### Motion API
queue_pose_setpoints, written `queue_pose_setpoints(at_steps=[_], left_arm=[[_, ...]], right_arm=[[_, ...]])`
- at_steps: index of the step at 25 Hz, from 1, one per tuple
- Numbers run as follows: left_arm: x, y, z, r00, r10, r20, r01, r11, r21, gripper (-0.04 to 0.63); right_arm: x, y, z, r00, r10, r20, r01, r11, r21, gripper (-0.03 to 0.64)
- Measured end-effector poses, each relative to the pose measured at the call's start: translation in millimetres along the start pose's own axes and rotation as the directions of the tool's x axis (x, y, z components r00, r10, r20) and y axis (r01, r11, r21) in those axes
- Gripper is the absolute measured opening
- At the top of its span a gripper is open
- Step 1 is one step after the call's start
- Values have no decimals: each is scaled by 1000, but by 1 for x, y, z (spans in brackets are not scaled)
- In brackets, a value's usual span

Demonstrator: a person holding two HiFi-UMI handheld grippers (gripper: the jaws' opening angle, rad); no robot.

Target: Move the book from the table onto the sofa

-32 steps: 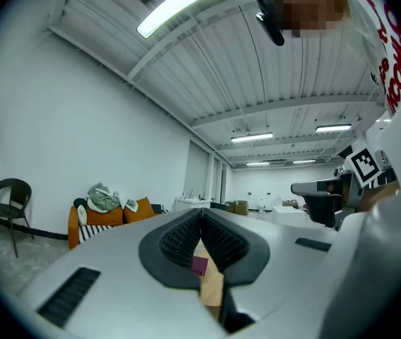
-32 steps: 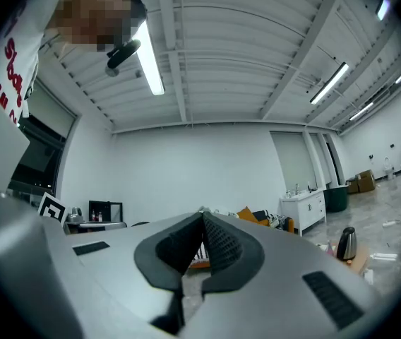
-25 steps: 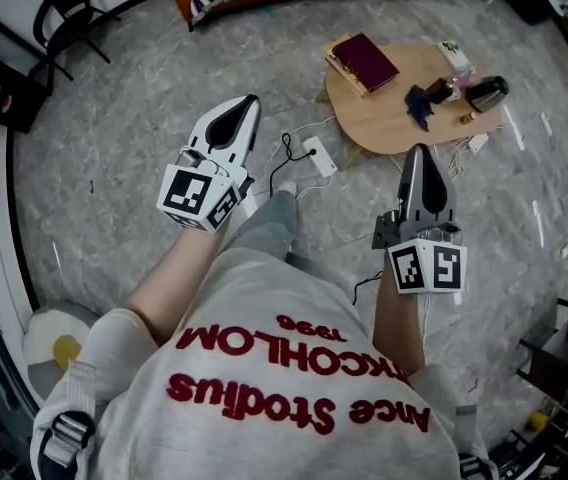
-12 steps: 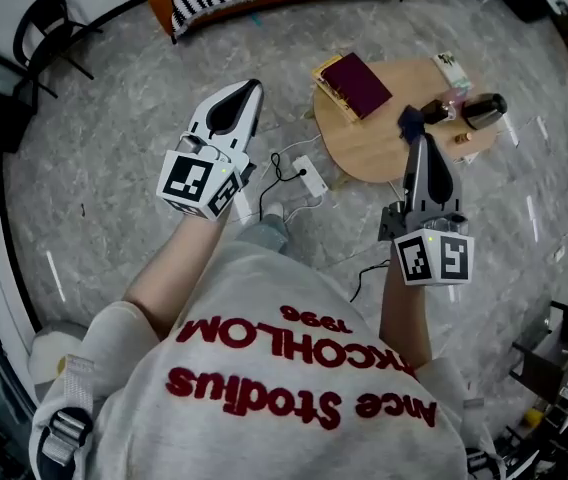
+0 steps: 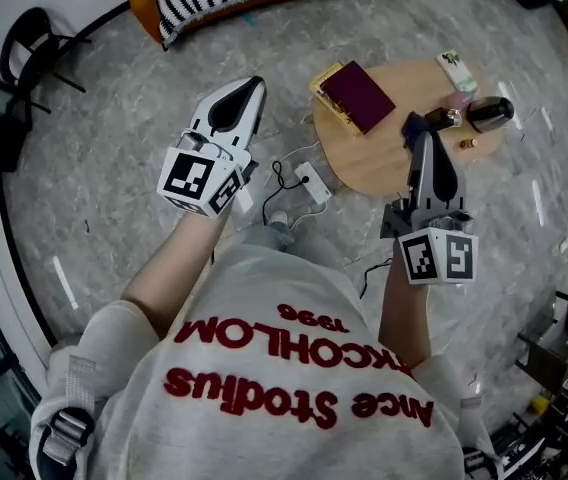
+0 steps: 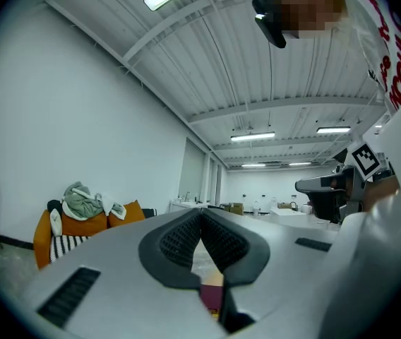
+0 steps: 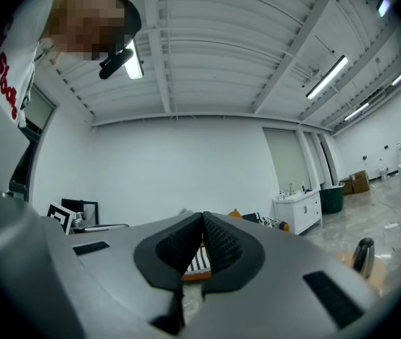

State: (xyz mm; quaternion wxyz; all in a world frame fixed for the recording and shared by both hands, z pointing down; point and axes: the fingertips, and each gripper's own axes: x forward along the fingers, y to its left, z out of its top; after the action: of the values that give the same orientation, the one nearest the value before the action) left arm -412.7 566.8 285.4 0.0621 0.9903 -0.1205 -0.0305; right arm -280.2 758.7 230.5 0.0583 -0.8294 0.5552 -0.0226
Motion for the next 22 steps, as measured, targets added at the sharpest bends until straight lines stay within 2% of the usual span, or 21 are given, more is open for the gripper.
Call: queue_pose_setpoints(at_steps=[8,16,22], left_arm=[[43,12,-21,1000,6,-26,-7,999,-42,18],[86,13,-20,998,50,-25,-51,998,-39,18],[118,6,-21,995,95,-17,-96,995,-28,18]], right_arm=[[25,-39,-12,998,-42,-39,43,999,20,28],[57,-82,-7,999,0,-39,1,1000,6,28],[72,-119,-11,998,42,-46,-41,999,31,28]])
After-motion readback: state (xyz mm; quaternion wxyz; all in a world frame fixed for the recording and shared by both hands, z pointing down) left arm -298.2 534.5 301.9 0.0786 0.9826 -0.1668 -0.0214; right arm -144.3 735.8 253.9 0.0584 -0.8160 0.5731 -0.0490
